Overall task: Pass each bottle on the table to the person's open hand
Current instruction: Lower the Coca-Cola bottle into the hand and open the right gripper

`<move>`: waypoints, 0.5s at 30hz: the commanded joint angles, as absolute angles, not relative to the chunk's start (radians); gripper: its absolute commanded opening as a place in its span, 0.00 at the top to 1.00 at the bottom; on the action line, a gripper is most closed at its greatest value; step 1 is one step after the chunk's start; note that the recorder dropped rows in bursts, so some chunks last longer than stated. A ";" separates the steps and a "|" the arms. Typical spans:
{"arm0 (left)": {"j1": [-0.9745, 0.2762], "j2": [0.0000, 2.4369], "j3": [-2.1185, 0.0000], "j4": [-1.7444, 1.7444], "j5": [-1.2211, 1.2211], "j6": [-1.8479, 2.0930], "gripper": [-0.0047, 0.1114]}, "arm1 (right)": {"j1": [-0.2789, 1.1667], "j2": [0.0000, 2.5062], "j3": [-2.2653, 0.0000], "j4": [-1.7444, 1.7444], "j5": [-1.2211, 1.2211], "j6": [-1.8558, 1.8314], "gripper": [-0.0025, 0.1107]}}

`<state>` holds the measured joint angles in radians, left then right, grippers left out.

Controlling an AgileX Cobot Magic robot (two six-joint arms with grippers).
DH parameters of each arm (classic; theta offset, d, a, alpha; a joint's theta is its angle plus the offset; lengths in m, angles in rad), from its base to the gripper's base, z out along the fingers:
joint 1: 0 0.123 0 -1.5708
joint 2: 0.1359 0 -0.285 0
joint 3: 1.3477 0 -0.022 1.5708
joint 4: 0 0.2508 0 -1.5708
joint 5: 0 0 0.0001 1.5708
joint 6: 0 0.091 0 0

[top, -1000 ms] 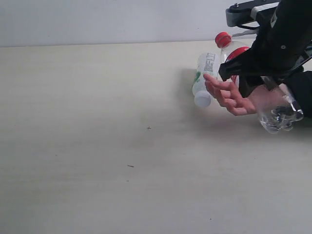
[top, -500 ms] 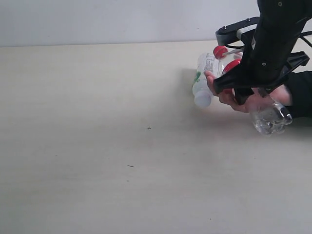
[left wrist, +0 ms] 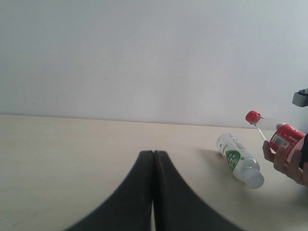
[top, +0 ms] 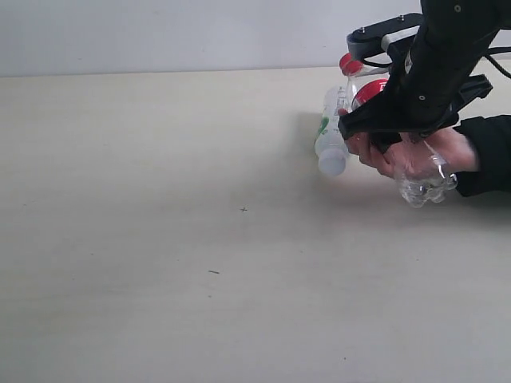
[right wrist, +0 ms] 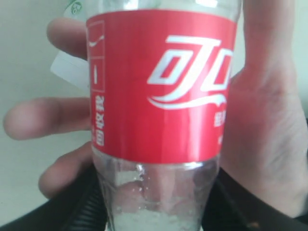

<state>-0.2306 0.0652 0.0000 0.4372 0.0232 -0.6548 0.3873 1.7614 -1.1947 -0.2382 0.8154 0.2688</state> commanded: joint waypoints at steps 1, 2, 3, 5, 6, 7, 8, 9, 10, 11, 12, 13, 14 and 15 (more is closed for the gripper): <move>-0.228 0.058 0.000 0.430 0.020 -0.660 0.96 | 0.382 1.760 -1.192 -0.238 0.824 0.273 0.97; -0.228 0.058 0.000 0.430 0.020 -0.660 0.96 | 0.382 1.760 -1.192 -0.238 0.824 0.273 0.96; -0.228 0.058 0.000 0.430 0.020 -0.660 0.96 | 0.382 1.760 -1.192 -0.238 0.824 0.273 0.94; -0.228 0.058 0.000 0.430 0.020 -0.660 0.96 | 0.382 1.760 -1.192 -0.238 0.824 0.273 0.88; -0.228 0.058 0.000 0.430 0.020 -0.660 0.96 | 0.382 1.760 -1.192 -0.238 0.826 0.273 0.85; -0.228 0.058 0.000 0.430 0.020 -0.660 0.96 | 0.382 1.760 -1.192 -0.238 0.826 0.273 0.82; -0.228 0.058 0.000 0.430 0.020 -0.660 0.96 | 0.382 1.760 -1.192 -0.238 0.826 0.273 0.79; -0.228 0.058 0.000 0.430 0.020 -0.660 0.96 | 0.382 1.760 -1.192 -0.238 0.826 0.273 0.75; -0.228 0.058 0.000 0.430 0.020 -0.660 0.96 | 0.382 1.760 -1.192 -0.238 0.826 0.273 0.71; -0.228 0.058 0.000 0.430 0.020 -0.660 0.96 | 0.382 1.760 -1.192 -0.238 0.826 0.273 0.68; -0.228 0.058 0.000 0.430 0.020 -0.660 0.96 | 0.382 1.760 -1.192 -0.238 0.826 0.273 0.62; -0.228 0.058 0.000 0.430 0.020 -0.660 0.96 | 0.382 1.760 -1.192 -0.238 0.826 0.273 0.58; -0.228 0.058 0.000 0.430 0.020 -0.660 0.96 | 0.382 1.760 -1.192 -0.238 0.826 0.273 0.54; -0.228 0.058 0.000 0.430 0.020 -0.660 0.96 | 0.382 1.760 -1.192 -0.238 0.826 0.273 0.50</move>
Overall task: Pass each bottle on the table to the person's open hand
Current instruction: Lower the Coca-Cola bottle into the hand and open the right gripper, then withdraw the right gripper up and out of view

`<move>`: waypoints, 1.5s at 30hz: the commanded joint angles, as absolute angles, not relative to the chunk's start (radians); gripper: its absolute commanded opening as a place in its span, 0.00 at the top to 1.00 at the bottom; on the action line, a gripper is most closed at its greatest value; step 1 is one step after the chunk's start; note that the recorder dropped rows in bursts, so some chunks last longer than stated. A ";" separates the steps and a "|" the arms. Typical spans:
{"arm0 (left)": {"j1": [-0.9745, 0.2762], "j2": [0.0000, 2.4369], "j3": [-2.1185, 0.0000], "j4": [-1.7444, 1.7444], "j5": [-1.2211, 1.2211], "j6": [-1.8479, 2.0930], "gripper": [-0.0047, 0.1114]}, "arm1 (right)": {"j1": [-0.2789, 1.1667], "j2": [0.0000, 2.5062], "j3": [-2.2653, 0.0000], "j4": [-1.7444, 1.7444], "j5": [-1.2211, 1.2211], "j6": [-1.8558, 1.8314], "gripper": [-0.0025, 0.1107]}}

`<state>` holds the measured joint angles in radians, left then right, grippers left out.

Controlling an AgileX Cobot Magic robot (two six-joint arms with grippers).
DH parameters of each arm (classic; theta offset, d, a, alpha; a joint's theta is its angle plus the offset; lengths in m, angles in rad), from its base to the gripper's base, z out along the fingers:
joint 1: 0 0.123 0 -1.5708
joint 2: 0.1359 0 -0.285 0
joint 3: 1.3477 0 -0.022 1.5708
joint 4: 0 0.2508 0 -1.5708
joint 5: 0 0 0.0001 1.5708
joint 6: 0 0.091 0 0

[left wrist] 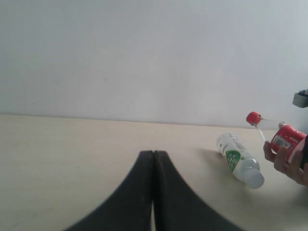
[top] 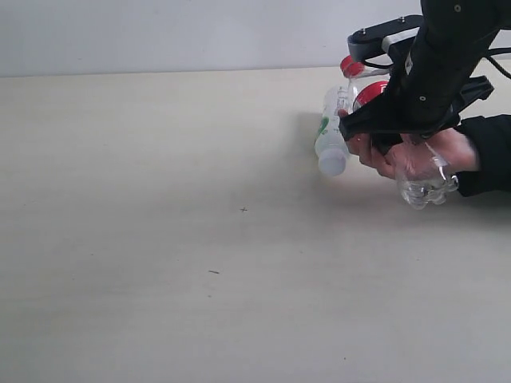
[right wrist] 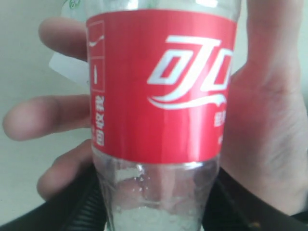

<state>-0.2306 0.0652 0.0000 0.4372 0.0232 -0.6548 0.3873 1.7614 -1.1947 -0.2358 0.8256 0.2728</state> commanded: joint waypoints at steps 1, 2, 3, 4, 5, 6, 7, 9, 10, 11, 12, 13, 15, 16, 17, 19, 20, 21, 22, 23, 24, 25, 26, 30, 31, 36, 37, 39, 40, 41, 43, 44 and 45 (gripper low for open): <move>-0.228 0.058 0.000 0.430 0.020 -0.660 0.96 | 0.382 1.760 -1.192 -0.238 0.826 0.273 0.46; -0.228 0.058 0.000 0.430 0.020 -0.660 0.96 | 0.382 1.760 -1.192 -0.241 0.826 0.273 0.42; -0.228 0.058 0.000 0.430 0.020 -0.660 0.96 | 0.382 1.760 -1.192 -0.243 0.826 0.273 0.39; -0.228 0.058 0.000 0.430 0.020 -0.660 0.96 | 0.384 1.760 -1.192 -0.243 0.826 0.273 0.37; -0.228 0.058 0.000 0.430 0.020 -0.660 0.96 | 0.384 1.760 -1.192 -0.243 0.826 0.273 0.34; -0.228 0.058 0.000 0.430 0.020 -0.660 0.96 | 0.384 1.760 -1.192 -0.243 0.826 0.273 0.33; -0.228 0.058 0.000 0.430 0.020 -0.660 0.96 | 0.384 1.760 -1.192 -0.243 0.826 0.273 0.32; -0.228 0.058 0.000 0.430 0.020 -0.660 0.96 | 0.384 1.760 -1.192 -0.243 0.826 0.273 0.30; -0.228 0.058 0.000 0.430 0.020 -0.660 0.96 | 0.384 1.760 -1.192 -0.243 0.826 0.273 0.30; -0.228 0.058 0.000 0.430 0.020 -0.660 0.96 | 0.384 1.760 -1.192 -0.243 0.826 0.273 0.30; -0.228 0.058 0.000 0.430 0.020 -0.660 0.96 | 0.384 1.760 -1.192 -0.243 0.826 0.273 0.30; -0.228 0.058 0.000 0.430 0.020 -0.660 0.96 | 0.384 1.760 -1.192 -0.243 0.826 0.273 0.30; -0.228 0.058 0.000 0.430 0.020 -0.660 0.96 | 0.384 1.760 -1.192 -0.243 0.826 0.273 0.30; -0.228 0.058 0.000 0.430 0.020 -0.660 0.96 | 0.384 1.760 -1.192 -0.243 0.826 0.273 0.30; -0.228 0.058 0.000 0.430 0.020 -0.660 0.96 | 0.384 1.760 -1.192 -0.243 0.826 0.273 0.30; -0.228 0.058 0.000 0.430 0.020 -0.660 0.96 | 0.384 1.760 -1.192 -0.243 0.826 0.273 0.30; -0.228 0.058 0.000 0.430 0.020 -0.660 0.96 | 0.384 1.760 -1.192 -0.243 0.824 0.273 0.30; -0.228 0.058 0.000 0.430 0.020 -0.660 0.96 | 0.384 1.760 -1.192 -0.245 0.824 0.273 0.30; -0.228 0.058 0.000 0.430 0.020 -0.660 0.96 | 0.384 1.760 -1.192 -0.245 0.821 0.273 0.30; -0.228 0.058 0.000 0.430 0.020 -0.660 0.96 | 0.384 1.760 -1.192 -0.247 0.820 0.273 0.30; -0.228 0.058 0.000 0.430 0.020 -0.660 0.96 | 0.384 1.760 -1.192 -0.247 0.818 0.273 0.30; -0.228 0.058 0.000 0.430 0.020 -0.660 0.96 | 0.384 1.760 -1.192 -0.247 0.813 0.273 0.30; -0.228 0.058 0.000 0.430 0.020 -0.660 0.96 | 0.384 1.760 -1.192 -0.247 0.813 0.273 0.30; -0.228 0.058 0.000 0.430 0.020 -0.660 0.96 | 0.384 1.760 -1.192 -0.247 0.811 0.273 0.30; -0.228 0.058 0.000 0.430 0.020 -0.660 0.96 | 0.384 1.760 -1.192 -0.247 0.811 0.273 0.30; -0.228 0.058 0.000 0.430 0.020 -0.660 0.96 | 0.384 1.734 -1.194 -0.258 0.811 0.273 0.30; -0.228 0.058 0.000 0.430 0.020 -0.660 0.96 | 0.384 1.722 -1.194 -0.266 0.811 0.273 0.30; -0.228 0.058 0.000 0.430 0.020 -0.660 0.96 | 0.384 1.697 -1.194 -0.273 0.811 0.273 0.30; -0.228 0.058 0.000 0.430 0.020 -0.660 0.96 | 0.384 1.682 -1.194 -0.275 0.811 0.273 0.30; -0.228 0.058 0.000 0.430 0.020 -0.660 0.96 | 0.384 1.664 -1.194 -0.284 0.811 0.273 0.30; -0.228 0.058 0.000 0.430 0.020 -0.660 0.96 | 0.384 1.624 -1.194 -0.292 0.811 0.271 0.30; -0.228 0.058 0.000 0.430 0.020 -0.660 0.96 | 0.384 1.603 -1.194 -0.294 0.811 0.271 0.30; -0.228 0.058 0.000 0.430 0.020 -0.660 0.96 | 0.384 1.586 -1.194 -0.296 0.811 0.269 0.30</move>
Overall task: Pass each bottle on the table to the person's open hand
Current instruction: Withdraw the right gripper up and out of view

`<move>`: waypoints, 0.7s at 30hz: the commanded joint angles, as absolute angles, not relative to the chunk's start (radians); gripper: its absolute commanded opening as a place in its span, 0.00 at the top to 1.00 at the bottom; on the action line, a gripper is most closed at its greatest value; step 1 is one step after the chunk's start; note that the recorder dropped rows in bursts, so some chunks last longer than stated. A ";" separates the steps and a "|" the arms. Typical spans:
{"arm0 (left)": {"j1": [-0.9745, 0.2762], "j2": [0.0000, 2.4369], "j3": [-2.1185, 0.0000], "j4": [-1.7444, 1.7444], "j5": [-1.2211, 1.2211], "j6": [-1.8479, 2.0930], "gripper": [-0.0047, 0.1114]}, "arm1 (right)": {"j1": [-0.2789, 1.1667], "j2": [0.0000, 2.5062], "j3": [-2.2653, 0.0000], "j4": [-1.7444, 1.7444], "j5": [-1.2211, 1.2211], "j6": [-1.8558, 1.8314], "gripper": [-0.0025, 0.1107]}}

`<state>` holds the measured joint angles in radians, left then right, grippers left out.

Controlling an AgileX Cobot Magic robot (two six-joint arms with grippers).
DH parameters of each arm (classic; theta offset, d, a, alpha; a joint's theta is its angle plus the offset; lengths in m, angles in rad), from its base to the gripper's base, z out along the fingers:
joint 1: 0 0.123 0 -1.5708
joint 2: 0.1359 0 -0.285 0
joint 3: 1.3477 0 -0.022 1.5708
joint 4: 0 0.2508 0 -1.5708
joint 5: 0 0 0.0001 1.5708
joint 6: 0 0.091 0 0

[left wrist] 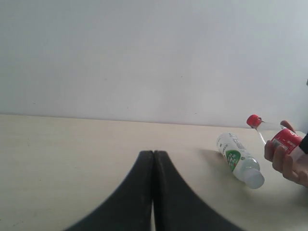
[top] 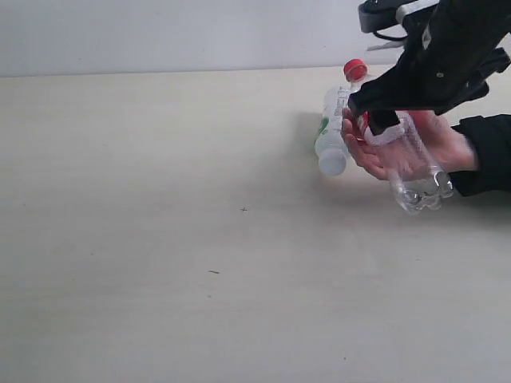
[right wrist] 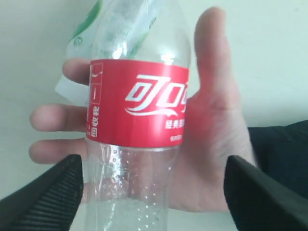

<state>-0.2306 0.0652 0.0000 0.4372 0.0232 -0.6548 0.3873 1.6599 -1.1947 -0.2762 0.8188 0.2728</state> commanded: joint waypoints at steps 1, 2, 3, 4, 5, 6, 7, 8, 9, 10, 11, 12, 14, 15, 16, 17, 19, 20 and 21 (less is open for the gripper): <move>-0.228 0.058 0.000 0.430 0.020 -0.660 0.96 | 0.384 1.564 -1.194 -0.296 0.811 0.264 0.30; -0.228 0.058 0.000 0.430 0.020 -0.660 0.96 | 0.384 1.542 -1.194 -0.296 0.813 0.262 0.30; -0.228 0.058 0.000 0.430 0.020 -0.660 0.96 | 0.384 1.524 -1.194 -0.296 0.817 0.262 0.30; -0.228 0.058 0.000 0.430 0.020 -0.660 0.96 | 0.384 1.503 -1.194 -0.290 0.824 0.250 0.30; -0.228 0.058 0.000 0.430 0.020 -0.660 0.96 | 0.384 1.483 -1.194 -0.281 0.841 0.226 0.31; -0.228 0.058 0.000 0.430 0.020 -0.660 0.96 | 0.384 1.466 -1.192 -0.268 0.855 0.212 0.31; -0.228 0.058 0.000 0.430 0.020 -0.660 0.96 | 0.384 1.446 -1.190 -0.258 0.869 0.202 0.32; -0.228 0.058 0.000 0.430 0.020 -0.660 0.96 | 0.384 1.426 -1.181 -0.254 0.876 0.202 0.35; -0.228 0.058 0.000 0.430 0.020 -0.660 0.96 | 0.384 1.401 -1.164 -0.254 0.878 0.193 0.38; -0.228 0.058 0.000 0.430 0.020 -0.660 0.96 | 0.384 1.374 -1.138 -0.245 0.871 0.182 0.43; -0.228 0.058 0.000 0.430 0.020 -0.660 0.96 | 0.384 1.346 -1.102 -0.243 0.860 0.178 0.49; -0.228 0.058 0.000 0.430 0.020 -0.660 0.96 | 0.384 1.320 -1.066 -0.240 0.838 0.175 0.54; -0.228 0.058 0.000 0.430 0.020 -0.660 0.96 | 0.384 1.249 -0.953 -0.238 0.756 0.153 0.67; -0.228 0.058 0.000 0.430 0.020 -0.660 0.96 | 0.384 1.217 -0.905 -0.238 0.711 0.140 0.72; -0.228 0.058 0.000 0.430 0.020 -0.660 0.96 | 0.384 1.127 -0.794 -0.238 0.609 0.126 0.85; -0.228 0.058 0.000 0.430 0.020 -0.660 0.96 | 0.384 1.074 -0.759 -0.238 0.560 0.126 0.91; -0.228 0.058 0.000 0.430 0.020 -0.660 0.96 | 0.384 0.908 -0.680 -0.210 0.414 0.125 0.98; -0.228 0.058 0.000 0.430 0.020 -0.660 0.96 | 0.384 0.794 -0.666 -0.199 0.398 0.075 0.98; -0.228 0.058 0.000 0.430 0.020 -0.660 0.96 | 0.384 0.742 -0.666 -0.195 0.415 0.037 0.98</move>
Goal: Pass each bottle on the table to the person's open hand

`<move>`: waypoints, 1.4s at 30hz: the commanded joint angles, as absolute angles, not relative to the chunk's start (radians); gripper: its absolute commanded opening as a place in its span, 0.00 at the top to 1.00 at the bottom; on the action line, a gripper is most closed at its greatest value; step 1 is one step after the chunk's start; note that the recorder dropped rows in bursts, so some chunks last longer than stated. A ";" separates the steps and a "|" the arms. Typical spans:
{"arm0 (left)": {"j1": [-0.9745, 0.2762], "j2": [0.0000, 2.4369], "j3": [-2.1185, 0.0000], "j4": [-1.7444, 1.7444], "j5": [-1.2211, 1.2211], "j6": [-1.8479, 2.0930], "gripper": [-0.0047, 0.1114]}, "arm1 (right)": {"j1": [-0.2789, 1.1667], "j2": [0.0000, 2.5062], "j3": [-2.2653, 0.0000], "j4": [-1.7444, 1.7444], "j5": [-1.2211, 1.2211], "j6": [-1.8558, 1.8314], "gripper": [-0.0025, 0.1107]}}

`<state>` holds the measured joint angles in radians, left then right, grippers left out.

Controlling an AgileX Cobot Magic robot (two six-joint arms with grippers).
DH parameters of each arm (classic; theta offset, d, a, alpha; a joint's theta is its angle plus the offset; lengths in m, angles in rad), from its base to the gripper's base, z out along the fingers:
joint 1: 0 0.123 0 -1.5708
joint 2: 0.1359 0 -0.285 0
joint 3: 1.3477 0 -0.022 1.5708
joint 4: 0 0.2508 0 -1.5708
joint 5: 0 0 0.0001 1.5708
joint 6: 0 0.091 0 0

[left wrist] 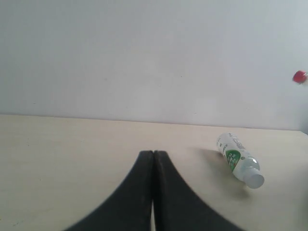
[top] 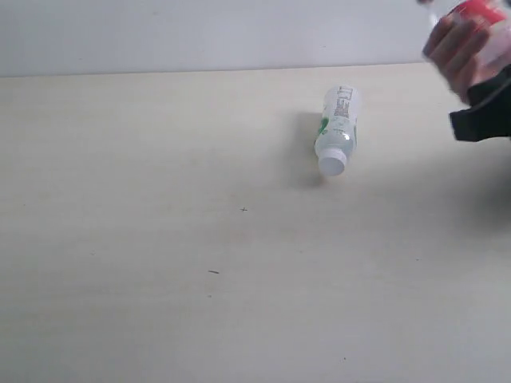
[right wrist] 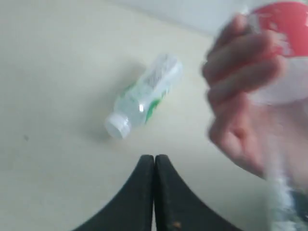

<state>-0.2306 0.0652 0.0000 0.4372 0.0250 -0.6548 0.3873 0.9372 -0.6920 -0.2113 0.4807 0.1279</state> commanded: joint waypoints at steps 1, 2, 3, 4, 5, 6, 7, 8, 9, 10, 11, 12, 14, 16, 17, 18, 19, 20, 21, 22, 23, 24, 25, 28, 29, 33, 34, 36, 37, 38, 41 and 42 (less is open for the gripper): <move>-0.228 0.058 0.000 0.430 0.020 -0.660 0.96 | 0.384 0.650 -0.666 -0.195 0.461 -0.019 0.98; -0.228 0.058 0.000 0.430 0.020 -0.660 0.96 | 0.384 0.603 -0.665 -0.195 0.485 -0.030 0.98; -0.228 0.058 0.000 0.430 0.020 -0.660 0.96 | 0.384 0.520 -0.665 -0.195 0.517 -0.034 0.98; -0.228 0.058 0.000 0.430 0.020 -0.660 0.96 | 0.384 0.471 -0.665 -0.199 0.539 -0.034 0.98; -0.228 0.058 0.000 0.430 0.020 -0.660 0.96 | 0.384 0.426 -0.660 -0.205 0.551 -0.043 0.98; -0.228 0.058 0.000 0.430 0.020 -0.660 0.96 | 0.384 0.380 -0.640 -0.222 0.554 -0.053 0.98; -0.228 0.058 0.000 0.430 0.020 -0.660 0.96 | 0.384 0.342 -0.610 -0.243 0.554 -0.053 0.98; -0.228 0.058 0.000 0.430 0.020 -0.660 0.96 | 0.384 0.307 -0.571 -0.253 0.548 -0.053 0.98; -0.228 0.058 0.000 0.430 0.020 -0.660 0.96 | 0.384 0.272 -0.528 -0.253 0.529 -0.050 0.98; -0.228 0.058 0.000 0.430 0.020 -0.660 0.96 | 0.384 0.231 -0.483 -0.253 0.491 -0.023 0.98; -0.228 0.058 0.000 0.430 0.020 -0.660 0.96 | 0.384 0.187 -0.445 -0.253 0.442 0.000 0.98; -0.228 0.058 0.000 0.430 0.020 -0.660 0.96 | 0.384 0.140 -0.420 -0.253 0.412 0.000 0.98; -0.228 0.058 0.000 0.430 0.020 -0.660 0.96 | 0.384 0.089 -0.408 -0.266 0.414 0.000 0.98; -0.228 0.058 0.000 0.430 0.020 -0.660 0.96 | 0.384 0.053 -0.408 -0.285 0.421 0.000 0.98; -0.228 0.058 0.000 0.430 0.020 -0.660 0.96 | 0.384 0.037 -0.408 -0.292 0.421 0.000 0.98; -0.228 0.058 0.000 0.430 0.020 -0.660 0.96 | 0.384 0.027 -0.408 -0.292 0.423 0.000 0.98; -0.228 0.058 0.000 0.430 0.020 -0.660 0.96 | 0.384 0.019 -0.408 -0.292 0.423 0.000 0.98; -0.228 0.058 0.000 0.430 0.020 -0.660 0.96 | 0.384 0.018 -0.408 -0.292 0.423 0.000 0.98; -0.228 0.058 0.000 0.430 0.020 -0.660 0.96 | 0.384 0.018 -0.408 -0.292 0.423 0.000 0.98; -0.228 0.058 0.000 0.430 0.020 -0.660 0.96 | 0.384 0.018 -0.408 -0.292 0.423 0.000 0.98; -0.228 0.058 0.000 0.430 0.020 -0.660 0.96 | 0.384 0.016 -0.408 -0.292 0.423 0.000 0.98; -0.228 0.058 0.000 0.430 0.020 -0.660 0.96 | 0.384 0.014 -0.408 -0.292 0.423 -0.010 0.98; -0.228 0.058 0.000 0.430 0.020 -0.660 0.96 | 0.384 0.005 -0.408 -0.293 0.420 -0.026 0.98; -0.228 0.058 0.000 0.430 0.020 -0.660 0.96 | 0.384 0.000 -0.408 -0.297 0.423 -0.042 0.98; -0.228 0.058 0.000 0.430 0.020 -0.660 0.96 | 0.384 0.000 -0.408 -0.295 0.423 -0.042 0.98; -0.228 0.058 0.000 0.430 0.020 -0.660 0.96 | 0.384 0.000 -0.408 -0.295 0.434 -0.044 0.98; -0.228 0.058 0.000 0.430 0.020 -0.660 0.96 | 0.384 0.000 -0.408 -0.295 0.437 -0.044 0.98; -0.228 0.058 0.000 0.430 0.020 -0.660 0.96 | 0.384 0.000 -0.408 -0.295 0.438 -0.044 0.98; -0.228 0.058 0.000 0.430 0.020 -0.660 0.96 | 0.384 0.000 -0.408 -0.295 0.438 -0.044 0.98; -0.228 0.058 0.000 0.430 0.020 -0.660 0.96 | 0.384 0.000 -0.408 -0.295 0.435 -0.046 0.98; -0.228 0.058 0.000 0.430 0.020 -0.660 0.96 | 0.384 0.000 -0.408 -0.295 0.431 -0.046 0.98; -0.228 0.058 0.000 0.430 0.020 -0.660 0.96 | 0.384 0.000 -0.408 -0.295 0.437 -0.046 0.98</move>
